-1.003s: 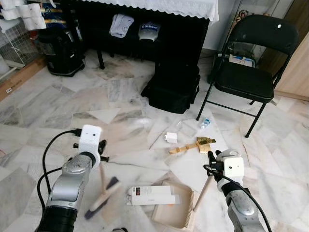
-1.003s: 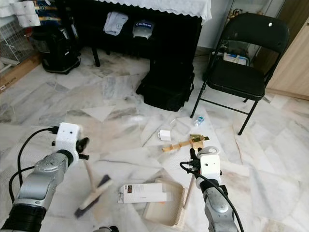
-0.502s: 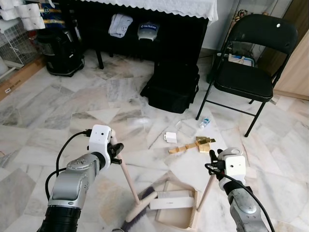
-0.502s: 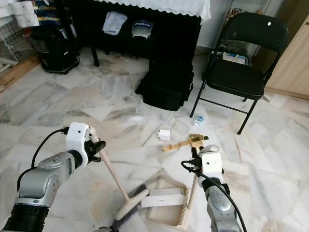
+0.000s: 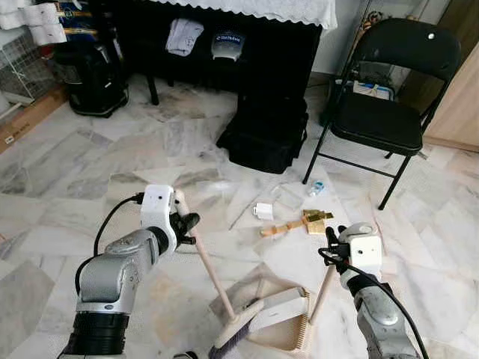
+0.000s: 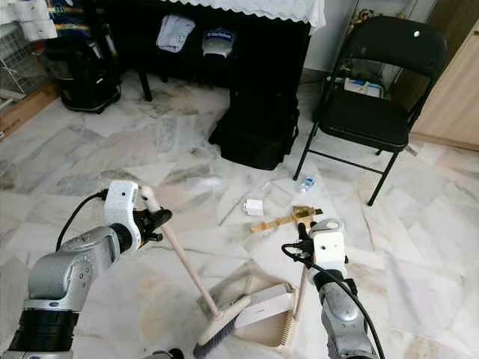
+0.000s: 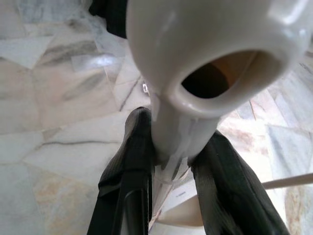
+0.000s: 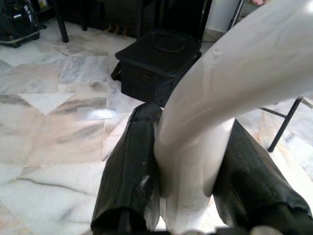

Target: Sweep floor

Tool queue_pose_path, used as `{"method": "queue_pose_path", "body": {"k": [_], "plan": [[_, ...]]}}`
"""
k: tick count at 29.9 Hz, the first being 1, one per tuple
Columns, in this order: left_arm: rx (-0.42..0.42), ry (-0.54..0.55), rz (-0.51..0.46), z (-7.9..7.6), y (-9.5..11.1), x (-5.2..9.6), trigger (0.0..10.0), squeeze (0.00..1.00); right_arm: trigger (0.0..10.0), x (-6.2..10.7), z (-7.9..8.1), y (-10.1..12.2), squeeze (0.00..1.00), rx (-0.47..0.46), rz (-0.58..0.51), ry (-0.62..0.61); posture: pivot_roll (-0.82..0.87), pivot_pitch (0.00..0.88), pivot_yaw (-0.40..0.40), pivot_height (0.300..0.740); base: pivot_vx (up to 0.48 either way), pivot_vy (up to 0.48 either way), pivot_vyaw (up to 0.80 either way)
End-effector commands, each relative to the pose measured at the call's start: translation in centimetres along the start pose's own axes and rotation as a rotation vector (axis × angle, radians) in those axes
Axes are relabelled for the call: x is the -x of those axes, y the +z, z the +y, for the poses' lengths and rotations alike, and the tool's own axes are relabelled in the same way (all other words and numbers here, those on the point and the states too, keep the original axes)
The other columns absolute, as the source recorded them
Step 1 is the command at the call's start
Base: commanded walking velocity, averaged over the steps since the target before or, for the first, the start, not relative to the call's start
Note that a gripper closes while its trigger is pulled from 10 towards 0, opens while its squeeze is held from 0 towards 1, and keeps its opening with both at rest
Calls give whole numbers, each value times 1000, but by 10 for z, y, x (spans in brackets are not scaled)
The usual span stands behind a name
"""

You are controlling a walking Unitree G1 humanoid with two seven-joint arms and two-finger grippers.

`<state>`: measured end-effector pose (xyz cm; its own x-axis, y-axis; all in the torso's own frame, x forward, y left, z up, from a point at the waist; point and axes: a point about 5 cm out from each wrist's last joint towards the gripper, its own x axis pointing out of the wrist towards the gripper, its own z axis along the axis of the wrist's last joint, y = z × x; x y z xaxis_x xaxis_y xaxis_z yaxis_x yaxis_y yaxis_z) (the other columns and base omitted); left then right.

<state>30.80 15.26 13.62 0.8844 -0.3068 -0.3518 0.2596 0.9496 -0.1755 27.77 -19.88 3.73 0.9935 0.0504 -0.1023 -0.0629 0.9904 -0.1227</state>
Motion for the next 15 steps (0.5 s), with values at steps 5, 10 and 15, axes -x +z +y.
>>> {"method": "queue_pose_path", "body": {"k": [5,10,15], "plan": [[-42,5,-55,0,13,0,10000,0,10000,-8,-3,21,0,-71,-101,-33,-20,107,-49,740,0,0,0],[-64,-4,-57,-3,13,0,10000,0,10000,-12,-4,29,0,-88,-133,-46,-21,103,-47,740,0,0,0],[-117,12,-58,-2,13,-2,10000,0,10000,-19,-7,41,0,-112,-175,-56,-24,102,-44,740,0,0,0]]}}
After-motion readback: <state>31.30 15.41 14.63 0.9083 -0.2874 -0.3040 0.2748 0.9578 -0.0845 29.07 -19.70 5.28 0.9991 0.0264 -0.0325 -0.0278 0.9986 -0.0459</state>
